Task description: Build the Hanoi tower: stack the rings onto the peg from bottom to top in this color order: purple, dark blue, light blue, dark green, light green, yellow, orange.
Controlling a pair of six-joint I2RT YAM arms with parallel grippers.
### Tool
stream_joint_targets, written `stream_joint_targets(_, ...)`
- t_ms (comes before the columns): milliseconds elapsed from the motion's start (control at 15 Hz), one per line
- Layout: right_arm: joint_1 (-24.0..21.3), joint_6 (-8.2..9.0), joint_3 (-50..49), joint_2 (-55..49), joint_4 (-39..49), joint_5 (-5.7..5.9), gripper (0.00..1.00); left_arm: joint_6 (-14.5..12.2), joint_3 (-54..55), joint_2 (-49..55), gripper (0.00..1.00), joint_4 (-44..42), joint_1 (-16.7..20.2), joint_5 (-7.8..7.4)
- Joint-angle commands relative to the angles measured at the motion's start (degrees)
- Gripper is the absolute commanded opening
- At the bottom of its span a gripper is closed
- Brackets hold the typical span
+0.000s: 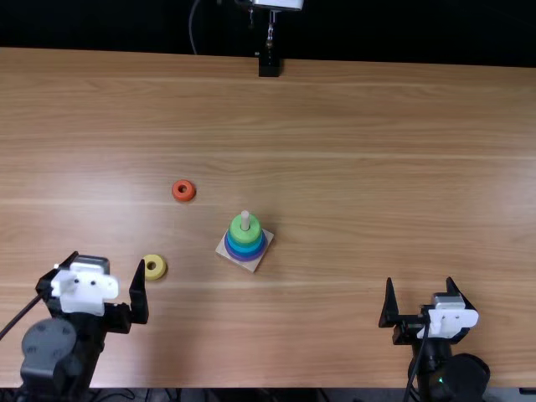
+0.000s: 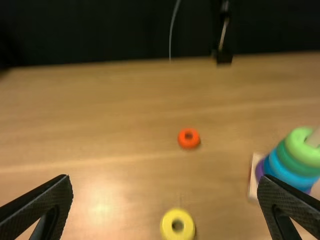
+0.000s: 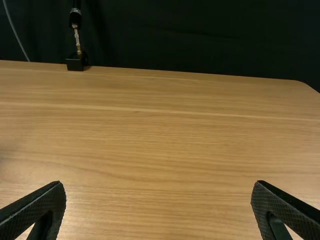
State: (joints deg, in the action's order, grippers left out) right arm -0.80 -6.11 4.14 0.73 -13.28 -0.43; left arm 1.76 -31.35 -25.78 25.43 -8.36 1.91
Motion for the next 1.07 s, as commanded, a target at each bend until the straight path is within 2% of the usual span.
stream_joint_targets(0,-0.6,-0.11,-3.3,-0.7,-4.2,0.64,1.00,0.3,-4.9,-4.3,1.00,3.0,-1.0,0.09)
stream_joint_targets(133,-0.6,-0.11,-3.3,-0.7,-4.2,0.64,1.00,-0.3,-12.2,-12.8,1.00,10.7,-1.2,1.04)
stream_joint_targets(200,-0.6,-0.11,-3.3,-0.7,-4.3,0.64,1.00,-0.3,-15.3,-15.4,1.00,14.1,-1.2,2.20)
stream_joint_targets(400,-0.6,-0.11,-3.3,-0.7,-4.2,0.64,1.00,-0.3,-21.9,-29.0,1.00,21.5,-0.5,1.78)
stream_joint_targets(533,-0.6,-0.11,-3.3,-0.7,-4.2,0.64,1.00,-0.3,-25.3,-37.9,1.00,23.1,-0.6,0.51)
stream_joint_targets(800,-0.6,-0.11,-3.3,-0.7,-4.2,0.64,1.00,0.1,-28.1,-49.6,1.00,25.4,-0.5,0.09)
stream_joint_targets(933,-0.6,-0.11,-3.3,-0.7,-4.2,0.64,1.00,0.2,-27.9,-54.0,1.00,25.4,-0.4,-1.49)
stream_joint_targets(1000,-0.6,-0.11,-3.3,-0.7,-4.2,0.64,1.00,0.2,-27.6,-56.0,1.00,25.3,-0.4,-1.81)
